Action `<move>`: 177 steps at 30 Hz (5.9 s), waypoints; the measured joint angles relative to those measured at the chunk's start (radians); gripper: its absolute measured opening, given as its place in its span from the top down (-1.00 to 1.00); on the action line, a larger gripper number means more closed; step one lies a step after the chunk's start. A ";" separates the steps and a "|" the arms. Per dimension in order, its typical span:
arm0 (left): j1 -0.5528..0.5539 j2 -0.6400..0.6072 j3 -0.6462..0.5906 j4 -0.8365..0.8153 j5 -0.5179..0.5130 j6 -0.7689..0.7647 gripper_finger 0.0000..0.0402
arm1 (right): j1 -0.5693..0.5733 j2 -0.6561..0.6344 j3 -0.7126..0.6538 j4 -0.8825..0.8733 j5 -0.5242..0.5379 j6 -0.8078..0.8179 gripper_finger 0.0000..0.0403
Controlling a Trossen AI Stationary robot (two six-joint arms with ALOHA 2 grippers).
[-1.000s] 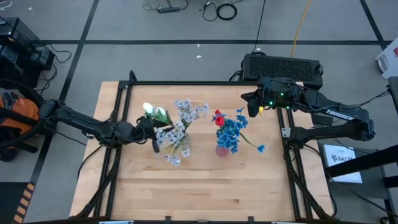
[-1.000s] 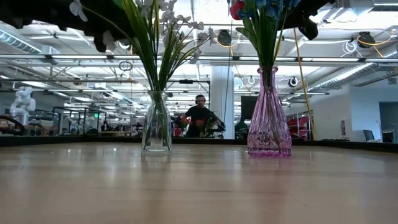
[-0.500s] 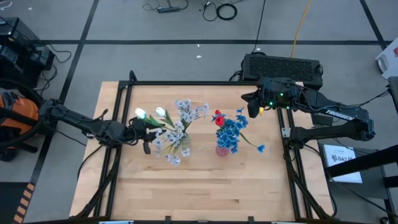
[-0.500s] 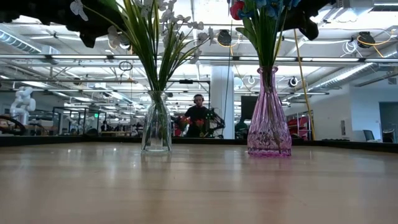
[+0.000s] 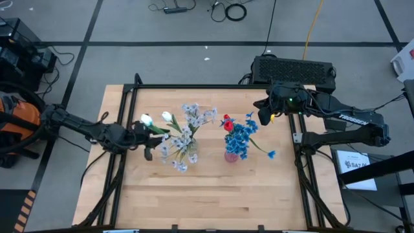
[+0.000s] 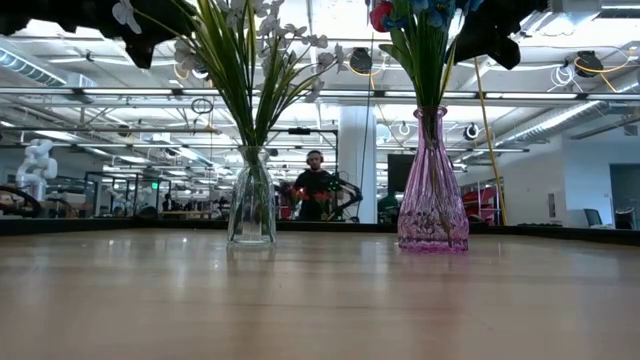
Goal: Sort flowers into vase by color
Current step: Put the white flower into the transparent vase, then return to Home Position
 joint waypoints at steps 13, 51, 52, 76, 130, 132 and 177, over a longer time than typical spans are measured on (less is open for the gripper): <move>0.000 -0.127 0.000 -0.200 0.014 -0.118 0.42 | 0.000 0.000 0.000 0.000 0.000 0.000 0.91; 0.002 -0.246 -0.123 -0.308 0.134 0.067 0.42 | 0.000 0.000 0.000 -0.256 -0.002 -0.077 0.91; 0.004 -0.257 -0.151 -0.259 0.144 0.079 0.42 | 0.000 0.000 0.000 -0.252 -0.002 -0.094 0.91; 0.386 -0.358 -0.360 0.019 0.689 -0.001 0.42 | 0.000 0.000 0.000 -0.152 -0.001 -0.247 0.91; 0.362 -0.614 -0.362 -0.175 0.550 -0.051 0.42 | 0.218 -0.434 -0.694 0.518 -0.123 -0.154 1.00; 0.362 -0.614 -0.362 -0.175 0.551 -0.051 0.42 | 0.238 -0.454 -0.698 0.514 -0.107 -0.158 1.00; 0.362 -0.614 -0.363 -0.175 0.551 -0.050 0.42 | 0.295 -0.941 -1.042 0.768 -0.112 -0.259 1.00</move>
